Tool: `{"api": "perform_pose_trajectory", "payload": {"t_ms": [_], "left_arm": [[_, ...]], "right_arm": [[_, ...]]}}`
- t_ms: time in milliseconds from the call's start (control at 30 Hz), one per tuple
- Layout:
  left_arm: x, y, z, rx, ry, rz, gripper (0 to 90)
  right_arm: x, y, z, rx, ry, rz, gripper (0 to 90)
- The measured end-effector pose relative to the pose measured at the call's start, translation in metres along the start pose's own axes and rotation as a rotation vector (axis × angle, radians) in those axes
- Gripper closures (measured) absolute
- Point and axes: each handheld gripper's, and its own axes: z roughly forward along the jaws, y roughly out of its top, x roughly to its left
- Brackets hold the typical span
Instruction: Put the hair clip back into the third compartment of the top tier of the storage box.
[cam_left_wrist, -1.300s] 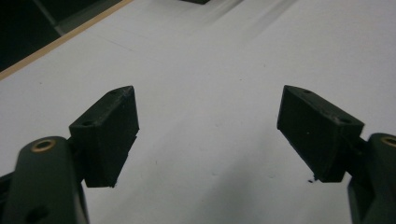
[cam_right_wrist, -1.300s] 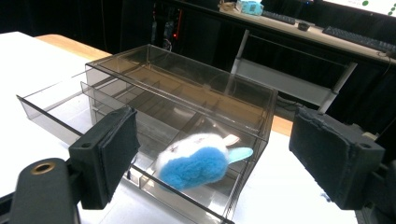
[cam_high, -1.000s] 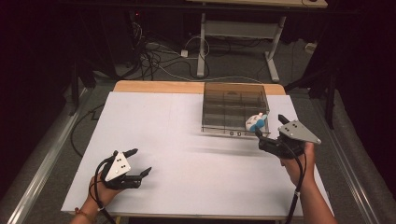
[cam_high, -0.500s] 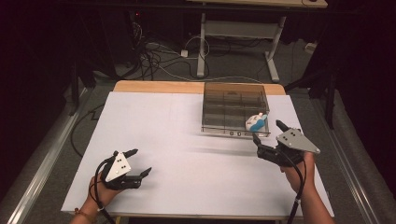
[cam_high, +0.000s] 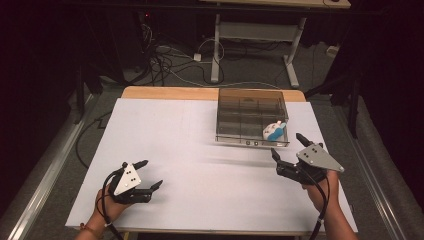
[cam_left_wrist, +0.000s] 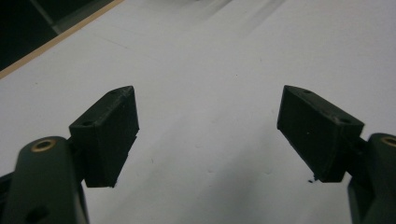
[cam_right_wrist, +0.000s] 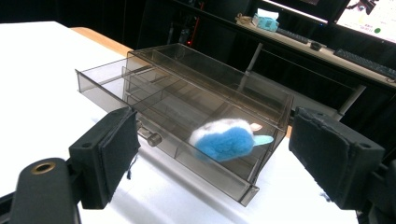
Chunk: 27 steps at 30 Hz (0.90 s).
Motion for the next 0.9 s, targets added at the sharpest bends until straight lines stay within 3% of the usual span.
{"api": "perform_pose_trajectory", "payload": {"t_ms": [900], "left_arm": [[-0.003, -0.001, 0.003, 0.028, 0.003, 0.038, 20.0]], "right_arm": [[0.010, -0.028, -0.014, 0.034, 0.030, -0.082, 16.3]]}}
